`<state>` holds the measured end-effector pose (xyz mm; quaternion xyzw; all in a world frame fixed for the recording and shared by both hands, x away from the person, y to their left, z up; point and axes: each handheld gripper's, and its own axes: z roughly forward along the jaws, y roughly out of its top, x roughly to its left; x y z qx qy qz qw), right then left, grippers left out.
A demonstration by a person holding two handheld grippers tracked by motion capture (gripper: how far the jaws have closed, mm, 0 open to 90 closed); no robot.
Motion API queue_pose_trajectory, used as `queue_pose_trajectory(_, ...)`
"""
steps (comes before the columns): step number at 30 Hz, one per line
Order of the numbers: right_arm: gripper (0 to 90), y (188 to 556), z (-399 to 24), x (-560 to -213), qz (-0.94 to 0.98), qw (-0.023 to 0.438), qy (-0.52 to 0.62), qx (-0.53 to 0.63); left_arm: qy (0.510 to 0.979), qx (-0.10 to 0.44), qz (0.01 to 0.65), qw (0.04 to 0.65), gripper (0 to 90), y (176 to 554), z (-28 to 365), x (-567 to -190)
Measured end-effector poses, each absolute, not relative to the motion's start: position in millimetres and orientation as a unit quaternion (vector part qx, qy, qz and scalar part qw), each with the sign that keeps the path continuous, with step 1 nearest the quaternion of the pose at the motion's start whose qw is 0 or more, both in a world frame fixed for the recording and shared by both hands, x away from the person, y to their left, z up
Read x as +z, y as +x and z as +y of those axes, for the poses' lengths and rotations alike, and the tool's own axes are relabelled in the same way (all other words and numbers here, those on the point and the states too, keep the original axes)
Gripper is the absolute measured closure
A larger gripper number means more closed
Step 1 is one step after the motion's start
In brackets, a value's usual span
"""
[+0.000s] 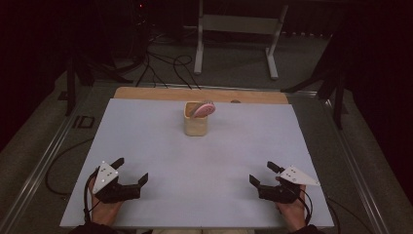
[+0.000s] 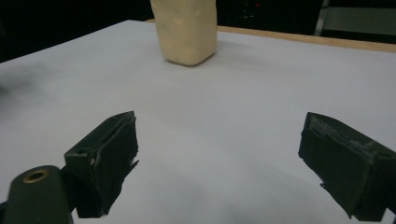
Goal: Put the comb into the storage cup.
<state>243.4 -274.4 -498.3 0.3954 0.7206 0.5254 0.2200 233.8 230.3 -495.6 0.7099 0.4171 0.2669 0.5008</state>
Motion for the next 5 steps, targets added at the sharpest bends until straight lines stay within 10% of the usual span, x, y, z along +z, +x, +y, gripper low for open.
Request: queue_pose_trajectory(5,10.8,244.8,-271.0,-500.6,0.727,0.215,0.394,0.52,0.704,0.266,0.423,0.504,0.0,234.3,232.6,-495.9)
